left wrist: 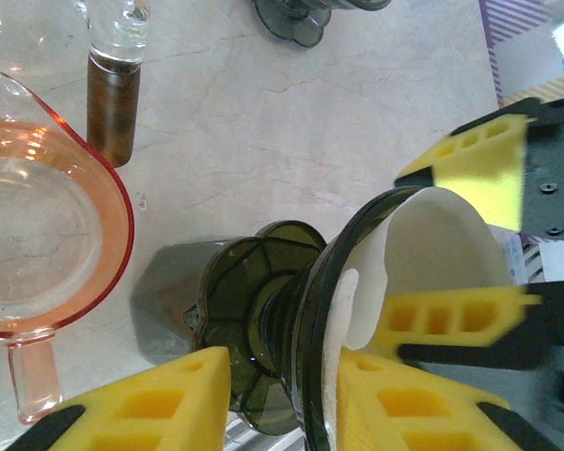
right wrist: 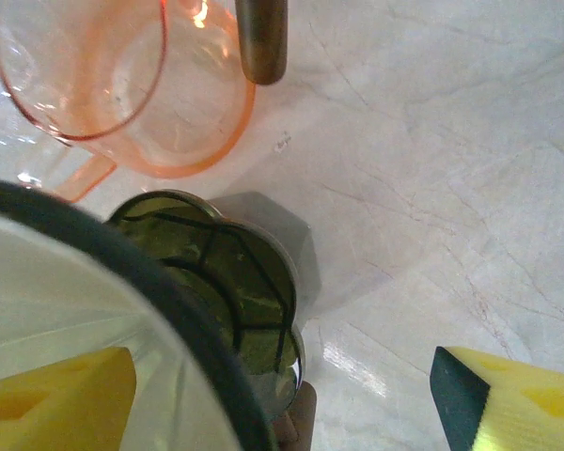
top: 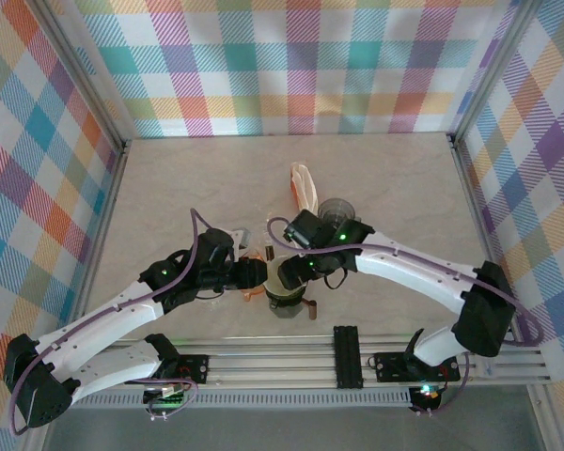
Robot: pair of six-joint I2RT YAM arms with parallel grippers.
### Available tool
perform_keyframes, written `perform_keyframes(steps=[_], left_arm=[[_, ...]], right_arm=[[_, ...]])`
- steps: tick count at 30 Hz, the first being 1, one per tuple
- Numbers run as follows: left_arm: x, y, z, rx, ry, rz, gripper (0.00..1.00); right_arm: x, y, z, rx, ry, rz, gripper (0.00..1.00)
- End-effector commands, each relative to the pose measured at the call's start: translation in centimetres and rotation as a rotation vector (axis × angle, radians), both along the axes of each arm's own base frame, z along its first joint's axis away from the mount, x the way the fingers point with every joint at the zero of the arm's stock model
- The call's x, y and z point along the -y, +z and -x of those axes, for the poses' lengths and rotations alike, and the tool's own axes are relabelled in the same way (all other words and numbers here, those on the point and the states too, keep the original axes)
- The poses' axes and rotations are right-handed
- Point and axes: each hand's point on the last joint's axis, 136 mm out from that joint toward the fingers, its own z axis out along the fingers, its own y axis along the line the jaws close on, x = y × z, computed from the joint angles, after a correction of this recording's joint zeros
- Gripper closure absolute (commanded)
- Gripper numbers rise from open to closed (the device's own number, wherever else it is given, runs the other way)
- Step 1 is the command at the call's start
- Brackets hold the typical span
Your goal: Place the coffee filter in the dripper
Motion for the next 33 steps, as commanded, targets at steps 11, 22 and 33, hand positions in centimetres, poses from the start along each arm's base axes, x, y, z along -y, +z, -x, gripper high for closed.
perform_keyframes(steps=[11, 22, 33], left_arm=[[0.0, 0.7, 0.1, 0.028, 0.005, 0.004, 0.60], [-0.7, 3.1, 0.2, 0.089, 0.028, 0.048, 0.39], [-4.5, 4.2, -1.4, 0.141, 0.124, -0.071, 0.38]], right_arm=[[0.1, 5.8, -0.9, 0.136, -0.042, -0.141, 0.16], [0.7, 8.0, -1.1, 0.196, -0.063, -0.186, 0.15], [2.6, 10.1, -1.4, 0.285, -0.116, -0.222, 0.15]])
